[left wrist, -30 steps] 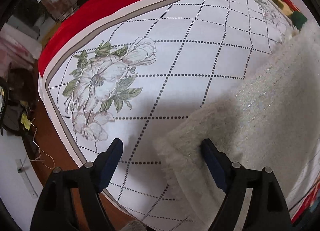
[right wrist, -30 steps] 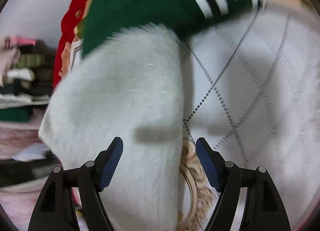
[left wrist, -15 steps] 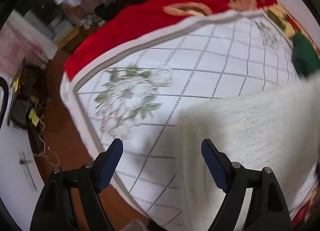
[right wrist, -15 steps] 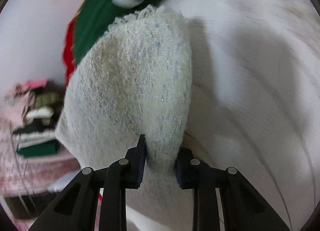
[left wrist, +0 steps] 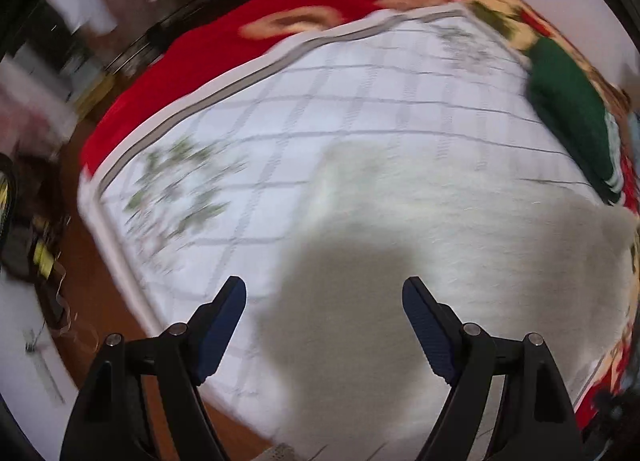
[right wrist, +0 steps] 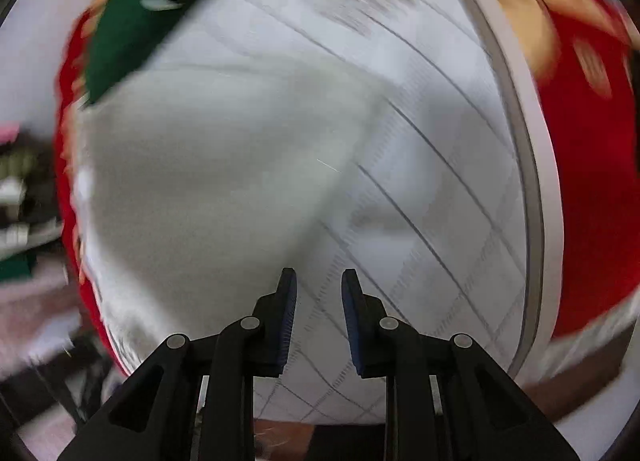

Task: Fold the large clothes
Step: 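Release the folded side and open both grippers above the cardigan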

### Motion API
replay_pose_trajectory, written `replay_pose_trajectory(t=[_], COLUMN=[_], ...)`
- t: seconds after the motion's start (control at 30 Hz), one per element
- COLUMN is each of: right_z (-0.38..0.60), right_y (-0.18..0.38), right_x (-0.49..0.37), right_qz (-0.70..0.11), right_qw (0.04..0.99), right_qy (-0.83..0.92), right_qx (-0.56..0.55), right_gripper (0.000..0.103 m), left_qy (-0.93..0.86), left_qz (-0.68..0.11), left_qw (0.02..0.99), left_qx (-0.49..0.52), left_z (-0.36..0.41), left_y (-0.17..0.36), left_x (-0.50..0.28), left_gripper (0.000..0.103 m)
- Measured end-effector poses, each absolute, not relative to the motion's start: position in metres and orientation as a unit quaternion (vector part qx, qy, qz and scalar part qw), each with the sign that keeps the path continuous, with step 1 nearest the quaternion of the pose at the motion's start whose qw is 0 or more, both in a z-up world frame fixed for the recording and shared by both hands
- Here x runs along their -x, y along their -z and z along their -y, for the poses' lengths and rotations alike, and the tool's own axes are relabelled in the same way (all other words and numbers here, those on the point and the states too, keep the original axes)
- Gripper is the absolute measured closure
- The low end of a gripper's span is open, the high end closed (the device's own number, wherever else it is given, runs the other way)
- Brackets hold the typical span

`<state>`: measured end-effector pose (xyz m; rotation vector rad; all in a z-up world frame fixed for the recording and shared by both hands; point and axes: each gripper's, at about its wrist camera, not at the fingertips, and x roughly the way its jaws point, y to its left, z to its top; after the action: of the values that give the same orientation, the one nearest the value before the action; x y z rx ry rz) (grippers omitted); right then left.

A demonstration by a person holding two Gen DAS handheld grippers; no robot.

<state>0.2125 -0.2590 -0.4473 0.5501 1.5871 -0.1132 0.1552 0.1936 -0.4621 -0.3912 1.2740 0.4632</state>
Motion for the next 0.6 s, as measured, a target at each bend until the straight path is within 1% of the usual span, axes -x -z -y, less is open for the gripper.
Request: replay_pose_trajectory(t=[0.1, 0.2, 0.3, 0.37, 0.4, 0.47, 0.53, 0.6], right_z=[0.196, 0.123, 0.091, 0.069, 0.068, 0.070, 0.073, 0.090], right_y=[0.439, 0.457, 0.497, 0.537, 0.553, 0.557, 0.541, 0.513], right_x=[-0.282, -0.337, -0.386, -0.425, -0.432, -0.436, -0.439, -0.435], right_qz=[-0.711, -0.713, -0.725, -0.740, -0.746, -0.752, -0.758, -0.749], right_qw=[0.680, 0.683, 0.671, 0.663, 0.658, 0.651, 0.641, 0.644], right_qy=[-0.044, -0.111, -0.116, -0.100, -0.095, -0.088, -0.108, -0.141], right_qx=[-0.171, -0.116, -0.098, -0.047, -0.042, -0.049, -0.048, -0.072], right_gripper=[0.078, 0.078, 0.078, 0.080, 0.081, 0.080, 0.078, 0.073], left_qy=[-0.198, -0.201, -0.211, -0.199, -0.195, -0.198, -0.206, -0.225], left_qz=[-0.581, -0.583, -0.607, -0.619, -0.612, -0.616, -0.613, -0.600], left_qw=[0.775, 0.778, 0.762, 0.754, 0.760, 0.756, 0.751, 0.742], left_qx=[0.152, 0.118, 0.088, 0.095, 0.101, 0.099, 0.134, 0.194], left_z=[-0.172, -0.162, -0.163, -0.167, -0.170, -0.172, -0.181, -0.196], left_y=[0.474, 0.496, 0.535, 0.553, 0.553, 0.545, 0.526, 0.499], left_x=[-0.191, -0.215, -0.223, -0.219, -0.215, -0.209, -0.190, -0.152], left_gripper=[0.023, 0.023, 0.023, 0.022, 0.022, 0.022, 0.022, 0.022])
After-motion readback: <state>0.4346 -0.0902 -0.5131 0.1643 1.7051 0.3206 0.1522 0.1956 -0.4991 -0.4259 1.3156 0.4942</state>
